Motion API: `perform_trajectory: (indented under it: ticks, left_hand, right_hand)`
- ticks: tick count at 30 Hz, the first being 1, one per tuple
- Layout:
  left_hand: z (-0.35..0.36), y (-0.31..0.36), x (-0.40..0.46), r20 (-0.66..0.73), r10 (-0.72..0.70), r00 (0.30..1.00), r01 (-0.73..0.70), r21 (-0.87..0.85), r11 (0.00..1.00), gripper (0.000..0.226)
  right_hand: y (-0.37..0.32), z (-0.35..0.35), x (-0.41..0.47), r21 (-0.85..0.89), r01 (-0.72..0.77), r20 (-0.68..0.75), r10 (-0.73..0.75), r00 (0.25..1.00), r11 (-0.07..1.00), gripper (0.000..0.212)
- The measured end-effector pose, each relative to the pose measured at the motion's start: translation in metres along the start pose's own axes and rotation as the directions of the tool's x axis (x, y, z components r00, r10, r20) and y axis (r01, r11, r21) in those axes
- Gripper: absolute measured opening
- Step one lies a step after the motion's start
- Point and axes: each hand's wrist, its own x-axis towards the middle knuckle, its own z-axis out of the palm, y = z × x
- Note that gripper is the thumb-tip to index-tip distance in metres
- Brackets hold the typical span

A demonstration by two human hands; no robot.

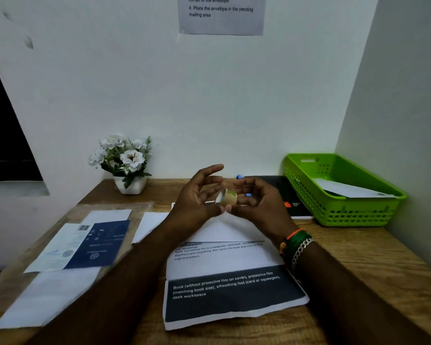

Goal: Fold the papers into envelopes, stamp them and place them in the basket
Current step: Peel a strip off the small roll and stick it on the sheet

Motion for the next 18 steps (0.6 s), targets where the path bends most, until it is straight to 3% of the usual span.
perform_trajectory:
  ticks: [3, 7, 18]
  left_hand:
    - [-0.0020, -0.0001, 0.0009, -0.034, -0.026, 0.999, 0.027, 0.020, 0.999, 0.077]
    - [0.0017, 0.0008, -0.0017, -0.045, -0.067, 0.997, 0.066, -0.019, 0.998, 0.046]
    - [0.0077, 0.0021, -0.0009, -0.057, 0.027, 0.998, -0.018, 0.152, 0.988, 0.065]
  right_hand:
    - [0.0002, 0.0005, -0.0006, 0.006, 0.031, -0.017, -0.031, 0.999, 0.999, 0.048]
    - [0.0015, 0.0011, -0.0014, -0.013, 0.059, 0.005, -0.059, 0.998, 0.998, 0.039]
    - [-0.0012, 0.0015, -0.0028, -0.118, 0.075, -0.080, -0.085, 0.993, 0.990, 0.018]
